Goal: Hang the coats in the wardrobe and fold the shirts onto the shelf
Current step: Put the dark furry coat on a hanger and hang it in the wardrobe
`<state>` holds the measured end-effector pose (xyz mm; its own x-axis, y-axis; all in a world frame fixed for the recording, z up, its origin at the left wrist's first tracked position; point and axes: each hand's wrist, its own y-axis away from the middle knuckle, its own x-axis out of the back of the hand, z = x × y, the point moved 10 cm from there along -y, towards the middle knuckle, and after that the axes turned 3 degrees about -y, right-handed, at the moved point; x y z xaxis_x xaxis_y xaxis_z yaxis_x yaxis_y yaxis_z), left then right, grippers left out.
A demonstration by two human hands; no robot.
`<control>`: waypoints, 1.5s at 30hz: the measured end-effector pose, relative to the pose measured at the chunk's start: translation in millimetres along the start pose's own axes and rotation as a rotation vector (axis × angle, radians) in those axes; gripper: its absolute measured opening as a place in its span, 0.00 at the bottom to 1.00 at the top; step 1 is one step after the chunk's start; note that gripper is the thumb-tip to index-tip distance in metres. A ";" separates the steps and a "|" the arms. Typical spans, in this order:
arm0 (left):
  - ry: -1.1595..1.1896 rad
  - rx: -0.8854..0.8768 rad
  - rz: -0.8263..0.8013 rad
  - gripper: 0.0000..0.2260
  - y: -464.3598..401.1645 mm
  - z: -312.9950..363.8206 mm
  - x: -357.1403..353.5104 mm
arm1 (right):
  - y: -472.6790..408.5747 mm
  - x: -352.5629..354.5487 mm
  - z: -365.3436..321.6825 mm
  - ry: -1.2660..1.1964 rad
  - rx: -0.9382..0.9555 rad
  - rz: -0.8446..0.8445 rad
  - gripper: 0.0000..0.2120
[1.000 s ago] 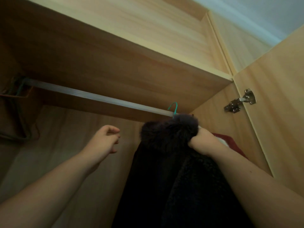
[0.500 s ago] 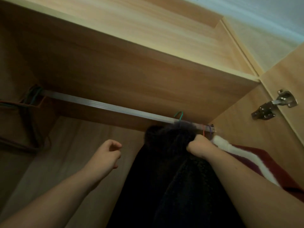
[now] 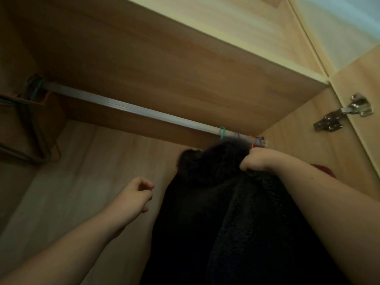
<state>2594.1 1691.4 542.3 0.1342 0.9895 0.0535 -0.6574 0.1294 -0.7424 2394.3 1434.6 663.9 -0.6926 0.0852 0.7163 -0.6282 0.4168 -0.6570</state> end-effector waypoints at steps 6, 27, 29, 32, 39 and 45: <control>0.013 -0.004 -0.129 0.08 28.6 3.2 -35.1 | 32.4 13.4 13.6 0.091 -0.041 0.087 0.21; -0.058 0.101 -0.373 0.13 141.3 -77.1 -37.9 | 193.8 -52.1 26.0 -0.135 -0.091 0.390 0.40; -0.059 0.096 -0.332 0.14 142.2 -76.9 -31.4 | 184.7 -22.3 27.5 -0.062 -0.058 0.451 0.29; -0.064 0.071 -0.275 0.15 146.3 -72.3 -22.6 | 171.7 24.5 44.0 -0.049 -0.120 0.451 0.18; -0.095 0.093 -0.277 0.11 148.7 -53.4 -17.2 | 163.1 94.0 87.6 -0.124 -0.255 0.447 0.19; -0.120 0.179 -0.398 0.18 182.6 -54.3 -51.5 | 178.1 75.9 102.2 -0.044 -0.180 0.447 0.19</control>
<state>2507.4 1660.5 367.7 0.3228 0.8596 0.3962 -0.6912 0.5000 -0.5218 2193.6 1422.9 577.2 -0.8976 0.2551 0.3595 -0.1967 0.4982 -0.8444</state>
